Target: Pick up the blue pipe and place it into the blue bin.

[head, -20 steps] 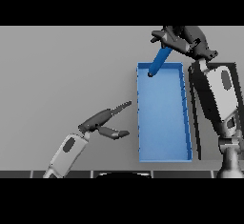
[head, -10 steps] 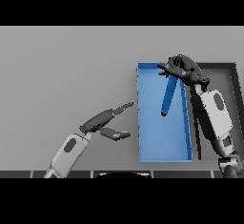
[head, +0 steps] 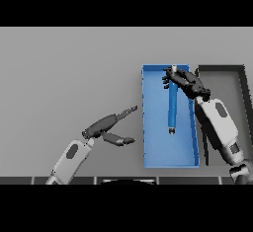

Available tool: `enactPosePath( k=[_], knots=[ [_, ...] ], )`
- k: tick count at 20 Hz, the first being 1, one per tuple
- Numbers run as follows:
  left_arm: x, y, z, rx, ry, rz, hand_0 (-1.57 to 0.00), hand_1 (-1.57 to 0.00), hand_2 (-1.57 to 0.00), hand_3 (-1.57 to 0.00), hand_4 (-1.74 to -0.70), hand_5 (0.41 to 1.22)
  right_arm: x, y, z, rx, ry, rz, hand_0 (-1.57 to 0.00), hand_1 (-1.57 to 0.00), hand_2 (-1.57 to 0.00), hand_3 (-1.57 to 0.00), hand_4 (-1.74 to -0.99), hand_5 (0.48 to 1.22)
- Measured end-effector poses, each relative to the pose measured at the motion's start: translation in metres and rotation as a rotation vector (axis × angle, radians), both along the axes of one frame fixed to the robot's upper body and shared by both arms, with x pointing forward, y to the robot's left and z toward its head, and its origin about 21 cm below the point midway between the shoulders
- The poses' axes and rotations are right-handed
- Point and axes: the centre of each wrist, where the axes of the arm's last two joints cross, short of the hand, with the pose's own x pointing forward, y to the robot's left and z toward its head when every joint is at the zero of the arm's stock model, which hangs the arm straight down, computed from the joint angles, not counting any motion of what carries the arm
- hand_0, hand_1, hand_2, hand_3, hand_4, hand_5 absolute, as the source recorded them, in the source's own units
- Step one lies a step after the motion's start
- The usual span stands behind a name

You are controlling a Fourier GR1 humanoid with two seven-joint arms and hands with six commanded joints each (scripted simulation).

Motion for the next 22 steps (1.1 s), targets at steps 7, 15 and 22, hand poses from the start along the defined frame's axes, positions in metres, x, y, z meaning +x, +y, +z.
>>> enactPosePath(
  k=[7,15,22],
  knots=[
    [0.001,-0.003,0.003,-0.003,-0.005,0.005,0.0,0.0,0.0,0.0,-0.9,0.45,-0.003,0.005,-0.022,-0.286,0.142,0.195,-0.11,-0.1,-0.09,-0.08,-1.125,0.821],
    [0.003,-0.004,-0.002,-0.005,0.008,0.011,0.0,0.0,0.0,0.0,-0.92,0.464,-0.001,0.006,-0.028,-0.356,0.113,0.193,-0.02,-0.02,-0.02,-0.01,-1.123,0.689],
    [0.01,-0.001,-0.001,-0.012,0.014,0.006,0.0,0.0,0.0,0.0,-0.92,0.468,-0.002,0.005,-0.03,-0.346,0.108,0.219,-0.01,-0.01,-0.01,-0.01,-1.129,0.677]
  ],
)
